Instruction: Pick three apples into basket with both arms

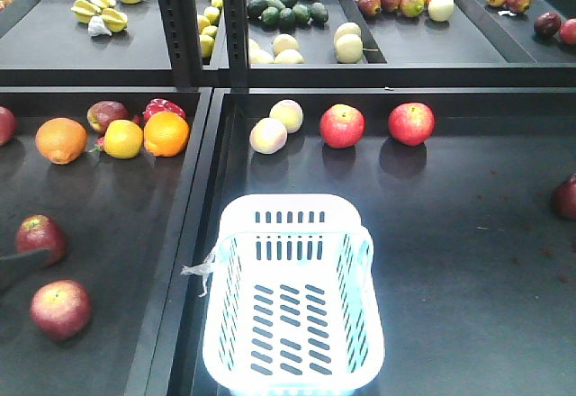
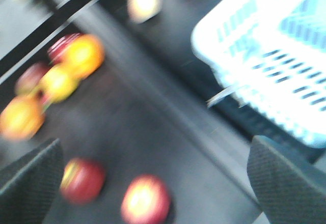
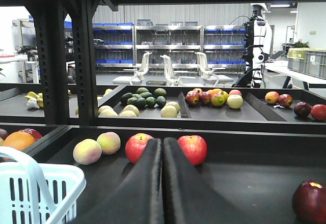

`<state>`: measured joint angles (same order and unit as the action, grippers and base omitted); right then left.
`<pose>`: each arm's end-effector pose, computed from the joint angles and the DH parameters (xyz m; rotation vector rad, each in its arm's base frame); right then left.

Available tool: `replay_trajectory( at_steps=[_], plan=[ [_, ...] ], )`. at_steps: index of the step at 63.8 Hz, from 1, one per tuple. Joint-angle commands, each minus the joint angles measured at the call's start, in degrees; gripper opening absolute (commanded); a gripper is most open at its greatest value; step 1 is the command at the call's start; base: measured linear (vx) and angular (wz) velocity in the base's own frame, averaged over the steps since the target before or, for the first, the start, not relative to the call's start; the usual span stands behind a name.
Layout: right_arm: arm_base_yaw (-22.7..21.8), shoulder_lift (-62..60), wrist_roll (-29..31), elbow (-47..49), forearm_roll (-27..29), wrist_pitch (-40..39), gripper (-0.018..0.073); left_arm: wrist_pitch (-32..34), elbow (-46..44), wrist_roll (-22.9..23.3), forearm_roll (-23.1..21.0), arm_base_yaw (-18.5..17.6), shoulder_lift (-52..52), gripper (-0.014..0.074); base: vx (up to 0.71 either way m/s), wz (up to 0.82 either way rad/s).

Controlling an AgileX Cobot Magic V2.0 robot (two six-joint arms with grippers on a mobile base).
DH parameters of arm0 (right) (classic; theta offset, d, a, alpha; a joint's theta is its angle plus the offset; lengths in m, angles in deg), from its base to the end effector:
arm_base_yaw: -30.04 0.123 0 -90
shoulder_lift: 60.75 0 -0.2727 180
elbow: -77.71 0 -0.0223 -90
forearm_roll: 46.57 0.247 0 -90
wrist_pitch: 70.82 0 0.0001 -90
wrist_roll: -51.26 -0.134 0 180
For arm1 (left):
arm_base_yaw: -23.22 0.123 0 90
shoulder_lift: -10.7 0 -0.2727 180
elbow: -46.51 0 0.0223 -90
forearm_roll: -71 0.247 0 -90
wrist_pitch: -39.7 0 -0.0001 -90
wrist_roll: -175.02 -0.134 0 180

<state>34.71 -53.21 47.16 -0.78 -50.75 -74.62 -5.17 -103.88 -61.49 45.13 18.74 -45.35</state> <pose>0.1069 0.0094 0.2161 -0.0634 1.4343 0.0695 0.1896 -0.0563 0.3124 0.9409 1.9763 -0.0239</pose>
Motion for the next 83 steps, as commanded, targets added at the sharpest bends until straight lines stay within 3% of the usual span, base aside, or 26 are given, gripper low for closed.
replay_trajectory(
  at_steps=[1, 7, 14, 34, 60, 71, 83],
  plan=[
    [-0.04, -0.59, 0.36, -0.85, -0.29, -3.98, -0.0009, 4.79, -1.91, -10.12, -8.84, -2.07, -3.41, 0.0701, 0.0, 0.0],
    [-0.04, -0.59, 0.36, -0.85, -0.29, -3.98, -0.0009, 7.02, -1.91, -16.65, -10.92, -4.42, -7.4, 0.0701, 0.0, 0.0],
    [-0.04, -0.59, 0.36, -0.85, -0.29, -3.98, -0.0009, 10.25, -1.91, -20.89, -12.71, -7.71, -11.58, 0.0701, 0.0, 0.0],
    [-0.04, -0.59, 0.36, -0.85, -0.29, -3.98, -0.0009, 20.39, -1.91, -25.83, -12.9, -18.01, -22.25, 0.0695, 0.0, 0.0],
    [-0.04, -0.59, 0.36, -0.85, -0.29, -3.98, -0.0009, 33.22, -2.03, -25.88, -12.79, -26.65, -32.06, 0.068, 0.0, 0.0],
    [-0.04, -0.59, 0.36, -0.85, -0.29, -3.98, -0.0009, 37.28, -2.25, -25.88, -12.68, -28.2, -34.65, 0.068, 0.0, 0.0],
    [-0.04, -0.59, 0.36, -0.85, -0.29, -3.98, -0.0009, 35.85, -7.13, -25.88, -12.73, -28.2, -38.05, 0.0678, 0.0, 0.0]
  ],
)
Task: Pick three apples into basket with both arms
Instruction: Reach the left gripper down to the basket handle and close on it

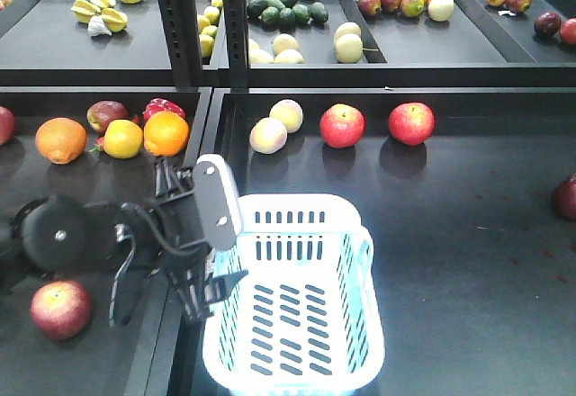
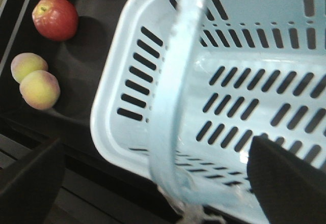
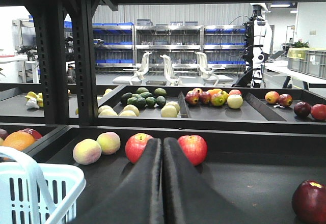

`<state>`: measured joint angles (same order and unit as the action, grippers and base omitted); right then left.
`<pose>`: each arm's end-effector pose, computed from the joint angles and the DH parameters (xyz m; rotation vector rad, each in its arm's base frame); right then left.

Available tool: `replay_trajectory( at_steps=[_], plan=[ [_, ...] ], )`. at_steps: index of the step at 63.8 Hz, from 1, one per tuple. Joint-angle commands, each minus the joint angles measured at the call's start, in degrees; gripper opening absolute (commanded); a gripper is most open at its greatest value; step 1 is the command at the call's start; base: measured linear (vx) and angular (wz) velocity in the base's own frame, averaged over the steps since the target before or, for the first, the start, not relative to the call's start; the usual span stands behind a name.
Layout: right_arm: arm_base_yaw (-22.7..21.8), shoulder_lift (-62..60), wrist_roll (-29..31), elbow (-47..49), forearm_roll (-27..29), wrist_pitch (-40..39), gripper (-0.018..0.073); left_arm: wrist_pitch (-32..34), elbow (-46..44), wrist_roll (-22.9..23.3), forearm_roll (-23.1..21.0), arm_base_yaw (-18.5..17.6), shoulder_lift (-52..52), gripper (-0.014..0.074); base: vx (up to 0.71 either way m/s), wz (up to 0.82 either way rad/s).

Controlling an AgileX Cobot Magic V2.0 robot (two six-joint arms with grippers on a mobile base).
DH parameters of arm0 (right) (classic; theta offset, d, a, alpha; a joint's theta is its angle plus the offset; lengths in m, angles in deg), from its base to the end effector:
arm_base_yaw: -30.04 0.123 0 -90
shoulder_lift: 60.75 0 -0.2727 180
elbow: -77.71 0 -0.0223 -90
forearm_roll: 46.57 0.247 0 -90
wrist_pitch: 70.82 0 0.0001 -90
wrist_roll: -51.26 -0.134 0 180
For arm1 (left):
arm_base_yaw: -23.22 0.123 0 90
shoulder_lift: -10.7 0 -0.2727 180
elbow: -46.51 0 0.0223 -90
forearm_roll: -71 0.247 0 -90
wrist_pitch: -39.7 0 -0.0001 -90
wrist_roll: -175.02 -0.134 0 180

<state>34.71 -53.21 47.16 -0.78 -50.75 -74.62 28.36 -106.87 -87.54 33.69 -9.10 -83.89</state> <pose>0.1069 0.0094 0.2161 -0.0634 1.4343 0.0695 0.2839 -0.1986 0.1998 1.4771 1.7207 -0.0114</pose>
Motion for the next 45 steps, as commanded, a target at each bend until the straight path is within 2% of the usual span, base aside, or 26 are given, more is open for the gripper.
replay_trajectory(
  at_steps=[1, 25, 37, 45],
  plan=[
    [-0.04, -0.59, 0.36, -0.85, -0.29, -3.98, -0.0009, 2.12, -4.6, 0.16, -1.29, -0.36, 0.01, 0.0678, 0.0, 0.0],
    [-0.04, -0.59, 0.36, -0.85, -0.29, -3.98, -0.0009, -2.86, -14.3, 0.21, -1.34, -0.54, -9.42, 0.0662, 0.0, 0.0],
    [-0.04, -0.59, 0.36, -0.85, -0.29, -3.98, -0.0009, -2.93, -17.39, 0.16, -1.22, -2.91, -12.27, 0.0646, 0.0, 0.0],
    [-0.04, -0.59, 0.36, -0.85, -0.29, -3.98, -0.0009, -1.94, -17.69, 0.16, -1.22, -3.75, -13.28, 0.0594, 0.0, 0.0]
  ],
)
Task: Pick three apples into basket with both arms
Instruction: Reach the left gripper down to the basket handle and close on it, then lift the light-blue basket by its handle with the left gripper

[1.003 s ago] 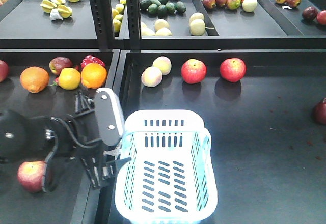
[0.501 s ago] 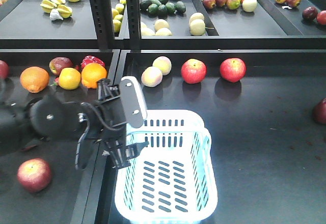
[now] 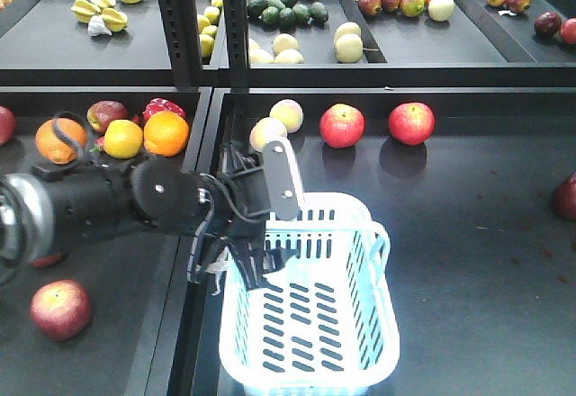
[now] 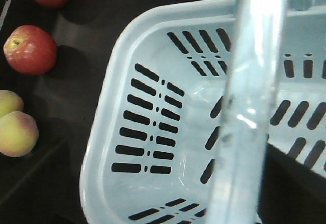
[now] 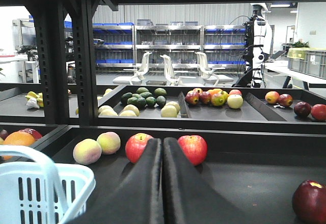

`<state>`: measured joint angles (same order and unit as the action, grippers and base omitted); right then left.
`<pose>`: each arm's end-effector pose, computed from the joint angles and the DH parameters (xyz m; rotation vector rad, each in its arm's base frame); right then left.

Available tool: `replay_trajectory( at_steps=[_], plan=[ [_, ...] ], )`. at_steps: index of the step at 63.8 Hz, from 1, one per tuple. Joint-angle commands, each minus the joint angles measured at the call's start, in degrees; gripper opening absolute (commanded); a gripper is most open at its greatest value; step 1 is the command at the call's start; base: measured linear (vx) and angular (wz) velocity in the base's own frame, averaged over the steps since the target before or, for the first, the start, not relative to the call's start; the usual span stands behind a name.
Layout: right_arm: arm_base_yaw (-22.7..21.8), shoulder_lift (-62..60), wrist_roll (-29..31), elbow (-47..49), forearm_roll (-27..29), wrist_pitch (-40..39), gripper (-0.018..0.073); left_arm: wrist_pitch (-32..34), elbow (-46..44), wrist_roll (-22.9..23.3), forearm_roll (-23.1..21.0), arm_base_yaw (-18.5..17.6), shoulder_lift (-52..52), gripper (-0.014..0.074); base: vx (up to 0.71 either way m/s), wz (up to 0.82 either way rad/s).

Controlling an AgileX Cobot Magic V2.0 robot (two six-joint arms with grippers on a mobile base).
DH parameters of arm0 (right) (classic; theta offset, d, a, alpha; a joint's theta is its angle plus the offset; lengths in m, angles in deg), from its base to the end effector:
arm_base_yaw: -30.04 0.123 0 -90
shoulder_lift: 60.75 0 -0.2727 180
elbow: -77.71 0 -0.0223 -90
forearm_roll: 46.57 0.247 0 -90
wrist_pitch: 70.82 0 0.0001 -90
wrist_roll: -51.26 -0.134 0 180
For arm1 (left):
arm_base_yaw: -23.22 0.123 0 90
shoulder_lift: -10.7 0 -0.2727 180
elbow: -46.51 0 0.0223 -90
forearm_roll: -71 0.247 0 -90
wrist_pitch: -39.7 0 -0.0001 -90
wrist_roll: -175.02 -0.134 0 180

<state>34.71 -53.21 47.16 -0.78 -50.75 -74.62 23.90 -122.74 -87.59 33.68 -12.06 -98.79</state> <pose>0.1069 0.0094 0.2161 -0.0634 1.4343 0.0695 0.3238 -0.2563 0.1849 1.5715 1.6918 -0.0939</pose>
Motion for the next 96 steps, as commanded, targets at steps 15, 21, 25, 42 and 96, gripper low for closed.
replay_trajectory(
  at_steps=[15, 21, 25, 42, 96],
  plan=[
    [-0.04, -0.59, 0.36, -0.85, -0.29, -3.98, -0.0009, 2.91, -1.82, 0.27, -1.21, -0.74, 1.47, 0.0369, 0.0, 0.0],
    [-0.04, -0.59, 0.36, -0.85, -0.29, -3.98, -0.0009, 2.91, -1.82, 0.27, -1.21, -0.74, 1.47, 0.0249, 0.0, 0.0],
    [-0.04, -0.59, 0.36, -0.85, -0.29, -3.98, -0.0009, 2.86, -1.82, 0.27, -1.21, -0.74, 1.53, 0.0179, 0.0, 0.0],
    [-0.04, -0.59, 0.36, -0.85, -0.29, -3.98, -0.0009, 2.37, -1.82, 0.38, -1.21, -0.74, 3.07, -0.0008, 0.0, 0.0],
    [-0.04, -0.59, 0.36, -0.85, -0.29, -3.98, -0.0009, -5.92, -1.82, 2.59, -0.49, 7.44, 26.61, -0.0008, 0.0, 0.0]
  ],
)
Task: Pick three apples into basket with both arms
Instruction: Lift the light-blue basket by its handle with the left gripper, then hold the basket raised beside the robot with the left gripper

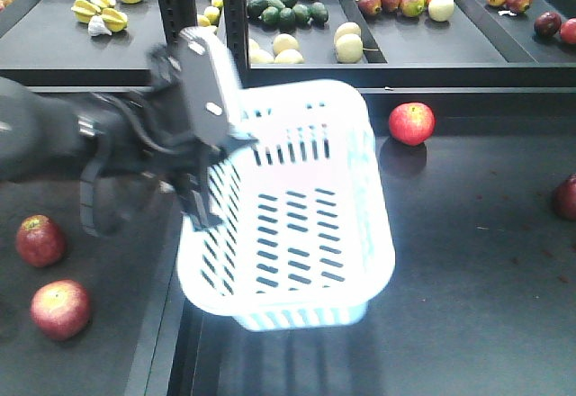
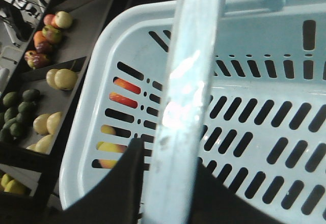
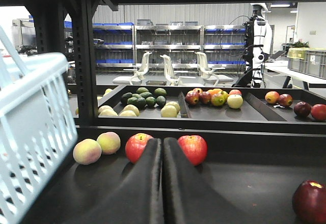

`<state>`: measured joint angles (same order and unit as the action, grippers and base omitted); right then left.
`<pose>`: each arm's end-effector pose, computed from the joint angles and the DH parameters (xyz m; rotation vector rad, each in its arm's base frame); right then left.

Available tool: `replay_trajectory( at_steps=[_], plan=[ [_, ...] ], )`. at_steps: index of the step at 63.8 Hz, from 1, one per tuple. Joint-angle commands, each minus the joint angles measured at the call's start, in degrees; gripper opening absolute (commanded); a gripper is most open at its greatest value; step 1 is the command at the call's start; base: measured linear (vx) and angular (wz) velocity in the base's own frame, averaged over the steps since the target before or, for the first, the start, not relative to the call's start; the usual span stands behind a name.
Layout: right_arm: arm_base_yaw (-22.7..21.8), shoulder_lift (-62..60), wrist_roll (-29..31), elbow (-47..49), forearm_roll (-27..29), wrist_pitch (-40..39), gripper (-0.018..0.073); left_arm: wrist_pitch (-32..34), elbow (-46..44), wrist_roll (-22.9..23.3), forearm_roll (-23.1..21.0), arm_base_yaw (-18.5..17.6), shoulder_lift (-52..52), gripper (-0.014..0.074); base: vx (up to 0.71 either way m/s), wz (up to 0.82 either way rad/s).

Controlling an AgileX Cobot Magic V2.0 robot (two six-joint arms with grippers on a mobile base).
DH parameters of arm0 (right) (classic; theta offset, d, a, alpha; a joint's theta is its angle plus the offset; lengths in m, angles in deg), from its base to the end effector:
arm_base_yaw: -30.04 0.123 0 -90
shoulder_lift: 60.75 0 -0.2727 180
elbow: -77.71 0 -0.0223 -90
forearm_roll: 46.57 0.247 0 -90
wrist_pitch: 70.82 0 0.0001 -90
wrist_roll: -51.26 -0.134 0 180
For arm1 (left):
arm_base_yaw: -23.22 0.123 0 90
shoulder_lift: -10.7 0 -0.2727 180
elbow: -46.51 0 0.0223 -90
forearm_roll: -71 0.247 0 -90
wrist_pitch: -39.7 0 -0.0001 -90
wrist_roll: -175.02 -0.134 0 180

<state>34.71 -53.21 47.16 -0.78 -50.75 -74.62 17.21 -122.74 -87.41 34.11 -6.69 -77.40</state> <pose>0.1069 0.0094 0.2161 -0.0634 1.4343 0.0695 0.2919 -0.2035 0.3200 1.3820 1.4891 -0.0417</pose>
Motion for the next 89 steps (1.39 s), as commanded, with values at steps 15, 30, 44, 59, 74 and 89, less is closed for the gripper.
replay_trajectory(
  at_steps=[15, 30, 44, 59, 74, 89],
  plan=[
    [-0.04, -0.59, 0.36, -0.85, -0.29, -3.98, -0.0009, -9.45, -1.82, 15.23, 15.79, 7.17, 12.65, -0.0008, 0.0, 0.0],
    [-0.04, -0.59, 0.36, -0.85, -0.29, -3.98, -0.0009, -16.03, -1.82, 24.81, 28.88, 8.93, 19.64, -0.0008, 0.0, 0.0],
    [-0.04, -0.59, 0.36, -0.85, -0.29, -3.98, -0.0009, -20.32, -1.82, 27.75, 31.48, 8.93, 26.38, -0.0008, 0.0, 0.0],
    [-0.04, -0.59, 0.36, -0.85, -0.29, -3.98, -0.0009, -21.47, -1.82, 27.75, 31.55, 8.93, 30.66, -0.0008, 0.0, 0.0],
    [-0.04, -0.59, 0.36, -0.85, -0.29, -3.98, -0.0009, -22.38, -1.82, 27.75, 31.42, 8.93, 31.94, -0.0008, 0.0, 0.0],
    [-0.04, -0.59, 0.36, -0.85, -0.29, -3.98, -0.0009, -22.38, -1.82, 27.75, 31.42, 8.93, 31.94, -0.0008, 0.0, 0.0]
  ],
)
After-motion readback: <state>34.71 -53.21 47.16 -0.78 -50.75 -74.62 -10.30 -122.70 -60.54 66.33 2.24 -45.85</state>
